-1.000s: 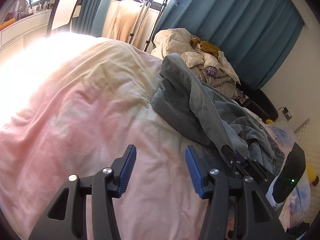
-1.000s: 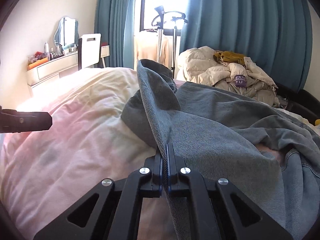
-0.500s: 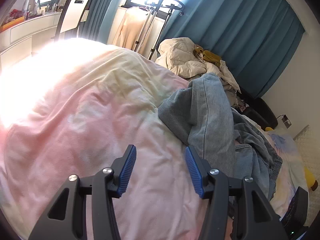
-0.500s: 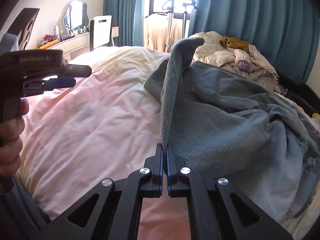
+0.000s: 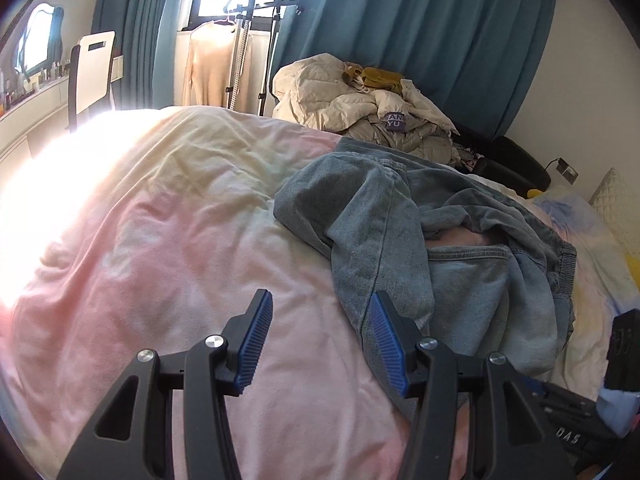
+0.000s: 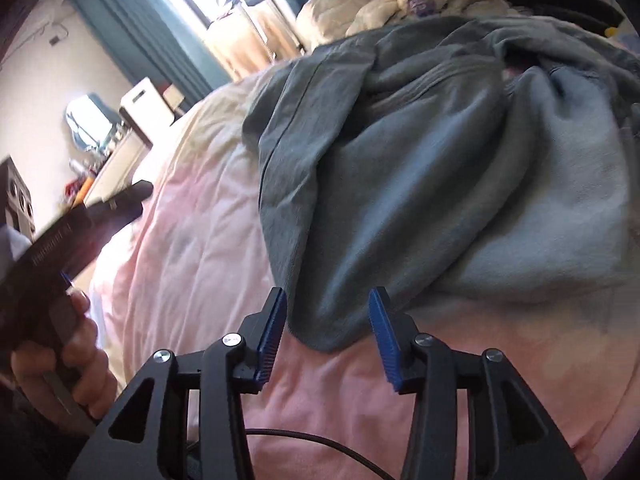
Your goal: Fold clothes
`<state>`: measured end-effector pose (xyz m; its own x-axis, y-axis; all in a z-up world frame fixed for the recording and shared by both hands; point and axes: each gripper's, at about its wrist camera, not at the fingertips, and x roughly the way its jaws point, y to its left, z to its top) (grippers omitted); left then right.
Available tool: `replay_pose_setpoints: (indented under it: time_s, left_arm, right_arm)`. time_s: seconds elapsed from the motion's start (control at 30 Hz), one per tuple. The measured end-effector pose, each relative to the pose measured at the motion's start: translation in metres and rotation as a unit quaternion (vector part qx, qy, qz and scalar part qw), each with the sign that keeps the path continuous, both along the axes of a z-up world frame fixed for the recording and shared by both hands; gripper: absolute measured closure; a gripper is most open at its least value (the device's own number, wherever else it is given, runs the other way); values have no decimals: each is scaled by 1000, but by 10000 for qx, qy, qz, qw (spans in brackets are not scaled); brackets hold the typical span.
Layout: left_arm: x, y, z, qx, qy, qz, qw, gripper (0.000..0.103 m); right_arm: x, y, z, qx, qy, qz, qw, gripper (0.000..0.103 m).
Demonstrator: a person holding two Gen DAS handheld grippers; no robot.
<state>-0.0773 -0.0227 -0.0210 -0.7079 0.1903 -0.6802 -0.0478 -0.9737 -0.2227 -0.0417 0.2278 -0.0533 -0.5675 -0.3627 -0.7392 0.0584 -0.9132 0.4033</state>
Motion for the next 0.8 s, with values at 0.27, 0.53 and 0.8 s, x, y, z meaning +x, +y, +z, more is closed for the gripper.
replay_pose_setpoints:
  time_s: [0.27,0.53,0.8]
  left_arm:
    - [-53,70,8,-682,-135,-269,9972,50]
    - [-140,147,9,-1428,-102,-549,9882,50]
    - [-213,196,-32,-2399,-668,-618,9665,50]
  right_arm:
    - [0,69,24,327,529,-1212,9907,58]
    - [-15,99,27,438,883,-1700,9805,58]
    - [-31,124,9,209,741,-2077,9752,58]
